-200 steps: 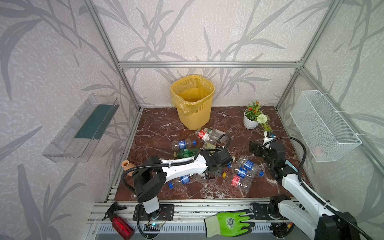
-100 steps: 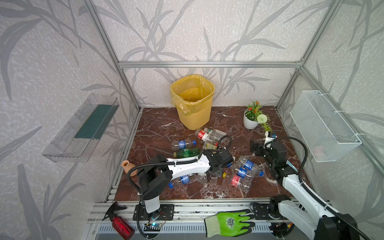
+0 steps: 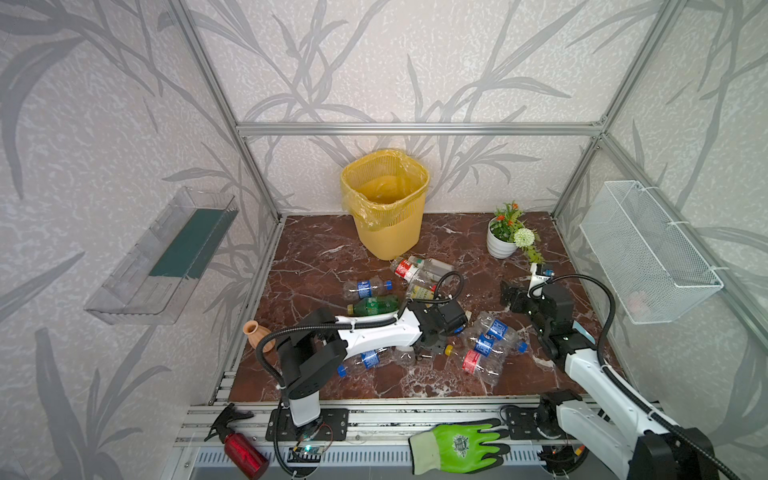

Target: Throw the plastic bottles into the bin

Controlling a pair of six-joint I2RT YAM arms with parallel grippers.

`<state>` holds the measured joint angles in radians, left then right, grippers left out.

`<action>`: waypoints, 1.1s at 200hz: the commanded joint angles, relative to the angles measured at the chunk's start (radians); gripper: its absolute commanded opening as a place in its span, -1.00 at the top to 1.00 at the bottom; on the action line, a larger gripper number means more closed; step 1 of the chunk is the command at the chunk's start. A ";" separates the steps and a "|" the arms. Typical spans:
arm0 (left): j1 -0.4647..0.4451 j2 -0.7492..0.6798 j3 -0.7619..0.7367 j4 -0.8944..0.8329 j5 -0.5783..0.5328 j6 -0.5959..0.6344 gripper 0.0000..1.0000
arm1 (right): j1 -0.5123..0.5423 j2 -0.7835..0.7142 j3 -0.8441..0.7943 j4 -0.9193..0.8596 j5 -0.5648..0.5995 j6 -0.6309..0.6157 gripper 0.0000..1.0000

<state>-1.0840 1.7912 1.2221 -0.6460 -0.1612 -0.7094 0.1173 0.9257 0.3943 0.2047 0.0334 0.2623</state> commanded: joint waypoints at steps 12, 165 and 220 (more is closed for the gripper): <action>0.000 0.007 -0.016 0.010 -0.002 -0.028 0.05 | -0.008 -0.021 -0.014 0.012 -0.006 0.006 -0.90; 0.000 -0.120 -0.021 0.055 -0.019 0.000 0.43 | -0.031 -0.051 -0.020 0.012 -0.013 0.006 -0.90; 0.001 -0.436 -0.039 0.140 -0.173 0.162 0.45 | -0.034 -0.056 -0.029 0.044 -0.023 0.000 -0.90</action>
<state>-1.0840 1.5093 1.1934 -0.5732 -0.2001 -0.6586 0.0891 0.8848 0.3779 0.2131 0.0219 0.2649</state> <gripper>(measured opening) 0.361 0.949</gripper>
